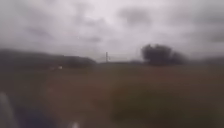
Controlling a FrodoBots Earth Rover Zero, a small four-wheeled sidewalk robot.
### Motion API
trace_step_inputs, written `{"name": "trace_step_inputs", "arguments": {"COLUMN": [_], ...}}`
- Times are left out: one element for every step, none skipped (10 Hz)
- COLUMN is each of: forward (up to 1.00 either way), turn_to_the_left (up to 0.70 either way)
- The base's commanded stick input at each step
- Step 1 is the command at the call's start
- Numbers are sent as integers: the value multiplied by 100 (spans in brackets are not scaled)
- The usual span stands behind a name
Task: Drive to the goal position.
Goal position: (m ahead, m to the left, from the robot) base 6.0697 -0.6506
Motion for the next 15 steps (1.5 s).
{"name": "trace_step_inputs", "arguments": {"forward": [25,49,70,70,70,70,70,70,70,70,70,70,70,70,70], "turn_to_the_left": [0,0,0,0,0,0,0,0,-3,-11,-19,-27,-27,-27,-27]}}
